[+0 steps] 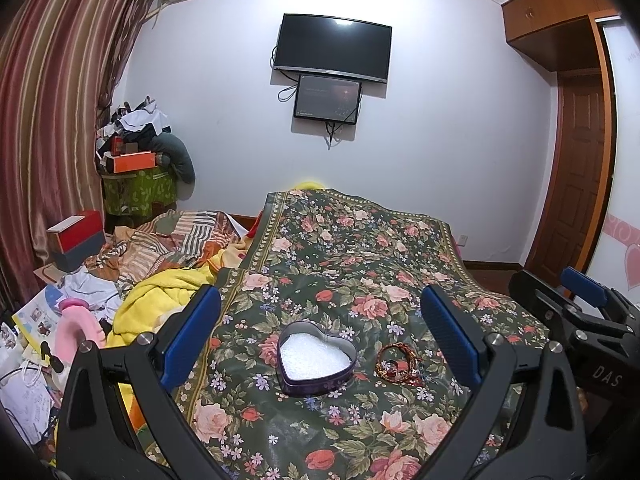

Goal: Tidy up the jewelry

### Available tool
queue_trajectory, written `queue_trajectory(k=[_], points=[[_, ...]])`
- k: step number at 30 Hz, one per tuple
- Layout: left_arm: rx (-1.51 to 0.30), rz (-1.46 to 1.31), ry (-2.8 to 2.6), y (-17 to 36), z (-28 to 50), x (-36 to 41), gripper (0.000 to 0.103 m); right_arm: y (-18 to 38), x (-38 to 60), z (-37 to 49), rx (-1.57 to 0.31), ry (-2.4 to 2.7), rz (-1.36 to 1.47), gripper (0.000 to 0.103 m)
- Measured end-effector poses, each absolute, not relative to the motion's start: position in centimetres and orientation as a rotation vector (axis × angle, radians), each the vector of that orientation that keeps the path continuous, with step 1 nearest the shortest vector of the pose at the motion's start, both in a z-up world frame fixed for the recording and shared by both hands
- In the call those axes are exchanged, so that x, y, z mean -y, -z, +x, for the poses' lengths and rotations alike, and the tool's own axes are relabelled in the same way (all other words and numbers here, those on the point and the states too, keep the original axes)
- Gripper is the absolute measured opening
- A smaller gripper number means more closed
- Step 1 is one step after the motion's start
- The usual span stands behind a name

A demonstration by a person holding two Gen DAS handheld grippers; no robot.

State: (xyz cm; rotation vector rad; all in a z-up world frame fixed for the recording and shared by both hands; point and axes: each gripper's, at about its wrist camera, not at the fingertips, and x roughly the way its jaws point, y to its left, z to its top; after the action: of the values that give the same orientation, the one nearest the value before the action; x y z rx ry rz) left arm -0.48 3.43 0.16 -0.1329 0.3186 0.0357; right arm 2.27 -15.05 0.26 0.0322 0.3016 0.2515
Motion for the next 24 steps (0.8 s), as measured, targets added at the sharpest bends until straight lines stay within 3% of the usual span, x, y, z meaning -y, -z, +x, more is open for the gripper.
queue_trajectory(k=[24], points=[[-0.315,-0.135,-0.039,-0.61,-0.97,-3.74,0.100,-0.38,14.87,2.23,-0.302,-0.254,0.024,0.103]])
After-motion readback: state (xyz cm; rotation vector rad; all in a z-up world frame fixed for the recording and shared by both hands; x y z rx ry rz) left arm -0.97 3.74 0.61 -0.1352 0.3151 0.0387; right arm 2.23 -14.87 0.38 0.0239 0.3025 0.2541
